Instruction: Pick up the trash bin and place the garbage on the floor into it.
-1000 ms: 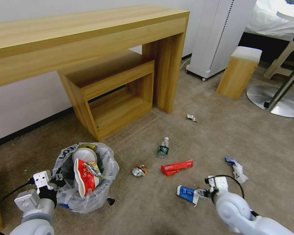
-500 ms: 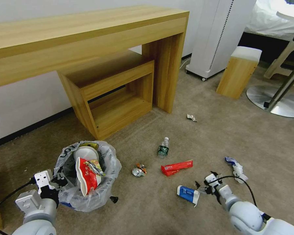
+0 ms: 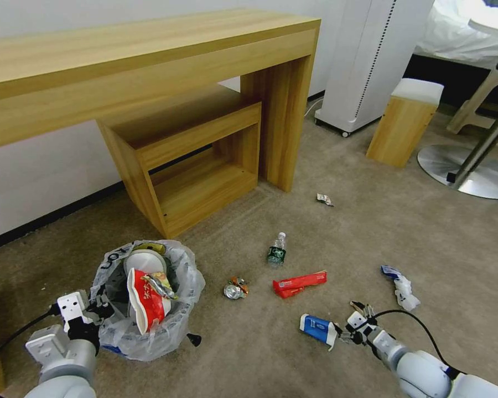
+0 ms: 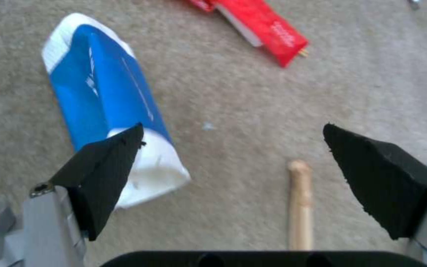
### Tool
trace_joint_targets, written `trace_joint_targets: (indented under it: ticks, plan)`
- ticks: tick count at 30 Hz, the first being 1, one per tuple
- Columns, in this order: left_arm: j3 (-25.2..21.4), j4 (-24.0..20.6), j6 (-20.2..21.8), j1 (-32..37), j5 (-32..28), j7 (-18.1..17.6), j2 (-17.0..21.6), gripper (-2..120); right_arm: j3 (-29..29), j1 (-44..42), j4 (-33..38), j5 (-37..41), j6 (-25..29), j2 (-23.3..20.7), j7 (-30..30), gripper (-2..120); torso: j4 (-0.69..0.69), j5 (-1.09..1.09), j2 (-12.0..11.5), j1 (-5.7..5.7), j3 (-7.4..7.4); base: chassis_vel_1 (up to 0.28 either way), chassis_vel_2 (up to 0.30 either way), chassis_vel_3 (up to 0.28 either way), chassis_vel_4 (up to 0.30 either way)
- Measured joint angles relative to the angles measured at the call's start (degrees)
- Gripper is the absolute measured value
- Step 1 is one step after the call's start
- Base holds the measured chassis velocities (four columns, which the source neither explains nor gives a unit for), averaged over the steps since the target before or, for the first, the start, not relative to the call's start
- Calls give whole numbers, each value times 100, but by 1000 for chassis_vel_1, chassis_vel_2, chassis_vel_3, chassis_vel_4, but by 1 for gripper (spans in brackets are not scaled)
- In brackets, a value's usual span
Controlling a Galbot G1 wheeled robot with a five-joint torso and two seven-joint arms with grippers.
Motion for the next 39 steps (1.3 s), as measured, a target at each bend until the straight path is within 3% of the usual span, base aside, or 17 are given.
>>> trace_joint_targets:
  ticks: [9,15,18,26,39]
  plan:
    - [-24,16,-14,9,0,9,-4,1,-431,367,-448,-23,75,433,35,88,1,0,0,0,0,0,0,0,0]
    - [-25,87,-15,-50,-7,10,1,1,-573,436,-497,-1,101,550,85,59,0,-1,0,0,0,0,0,0,0]
    - [-9,149,-15,-76,-8,10,1,1,-563,434,-385,20,105,504,120,51,0,1,0,0,0,0,0,0,0]
    - [9,315,6,-181,-22,10,46,1,-326,330,318,169,44,119,167,71,1,-1,0,0,0,0,0,0,0]
    - [5,282,11,-172,-44,8,47,1,-715,361,-15,61,53,291,135,71,1,1,0,0,0,0,0,0,0]
